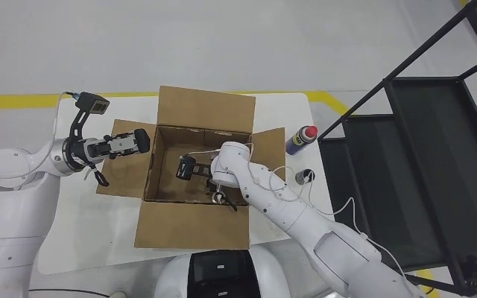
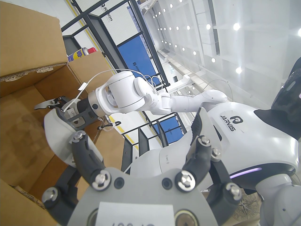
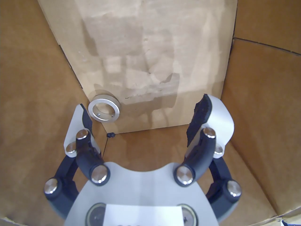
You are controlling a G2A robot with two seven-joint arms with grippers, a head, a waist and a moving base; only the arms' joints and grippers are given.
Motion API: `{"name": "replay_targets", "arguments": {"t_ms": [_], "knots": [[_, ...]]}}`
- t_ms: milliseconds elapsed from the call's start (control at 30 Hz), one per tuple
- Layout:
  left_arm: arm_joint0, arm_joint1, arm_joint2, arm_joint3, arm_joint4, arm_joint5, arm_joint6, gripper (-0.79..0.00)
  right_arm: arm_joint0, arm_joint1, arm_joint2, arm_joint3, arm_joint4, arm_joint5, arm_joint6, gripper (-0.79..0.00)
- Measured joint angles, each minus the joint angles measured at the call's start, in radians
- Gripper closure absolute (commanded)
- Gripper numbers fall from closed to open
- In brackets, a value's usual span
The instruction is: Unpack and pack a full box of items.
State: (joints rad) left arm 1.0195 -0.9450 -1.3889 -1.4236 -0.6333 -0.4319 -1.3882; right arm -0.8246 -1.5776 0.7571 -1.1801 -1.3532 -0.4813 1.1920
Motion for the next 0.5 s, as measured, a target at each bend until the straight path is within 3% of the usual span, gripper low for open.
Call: {"name": "replay_targets", "arguments": {"t_ms": [500], "knots": [[0.000, 0.000, 0.000, 0.000, 0.000, 0.000, 0.000, -0.785, -0.011, 0.003, -0.003, 0.009, -0.018, 0.009, -0.008, -0.785]]}}
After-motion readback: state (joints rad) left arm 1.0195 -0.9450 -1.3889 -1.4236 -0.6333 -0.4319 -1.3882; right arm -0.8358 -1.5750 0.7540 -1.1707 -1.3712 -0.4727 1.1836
